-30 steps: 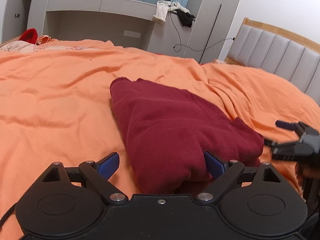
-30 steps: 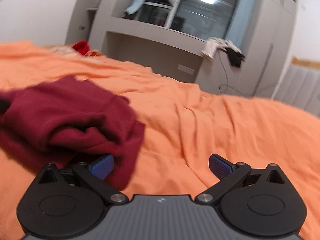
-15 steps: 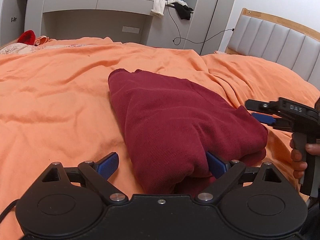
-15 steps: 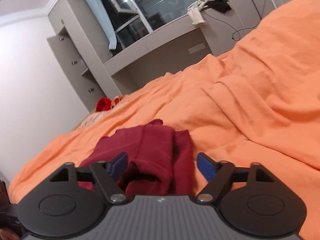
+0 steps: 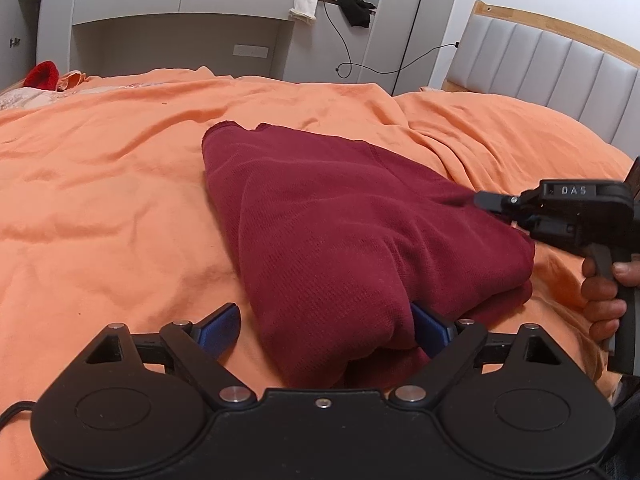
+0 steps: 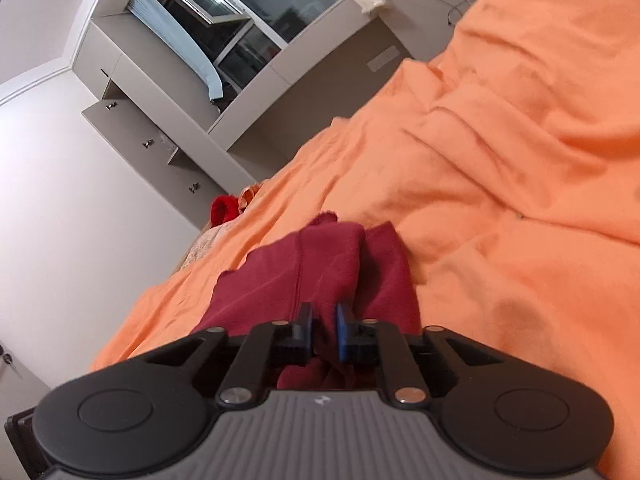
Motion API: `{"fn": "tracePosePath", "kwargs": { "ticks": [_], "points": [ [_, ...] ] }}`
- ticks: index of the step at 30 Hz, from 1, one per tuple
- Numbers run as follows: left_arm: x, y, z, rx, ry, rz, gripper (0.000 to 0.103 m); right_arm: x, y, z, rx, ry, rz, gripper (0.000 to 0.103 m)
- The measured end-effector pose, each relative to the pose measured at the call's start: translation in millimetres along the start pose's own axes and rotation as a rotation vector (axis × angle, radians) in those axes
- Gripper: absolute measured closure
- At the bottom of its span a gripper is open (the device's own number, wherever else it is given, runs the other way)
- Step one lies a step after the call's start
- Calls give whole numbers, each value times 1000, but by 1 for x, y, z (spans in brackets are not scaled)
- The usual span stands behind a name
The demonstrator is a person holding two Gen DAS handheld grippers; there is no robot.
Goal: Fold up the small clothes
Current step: 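Open both grippers, then grasp the folded sweater edge with the right gripper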
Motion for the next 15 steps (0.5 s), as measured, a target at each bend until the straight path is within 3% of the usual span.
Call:
{"fn": "tracePosePath", "kwargs": {
  "ticks": [4,10,15],
  "points": [
    [-2,-1,-6,29,-20,-3,19,-15,25,2,-2,9,-80,99],
    [-1,-5,-9,35,-38,6,19,-6,16,-5,101,77,-29,99],
    [0,-4,-11,32,-42,5,19,2,10,-19,112,27,6,98]
  ]
}}
Point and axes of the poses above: each gripper's, at about its wrist camera, not at the fingertips, and y roughly against the way its jaws point, z to its left, x to its underside, the point moved 5 cm from there along -y, roughly the way its jaws point, and after that the axes turned 8 degrees about -y, right-handed, at the moved point
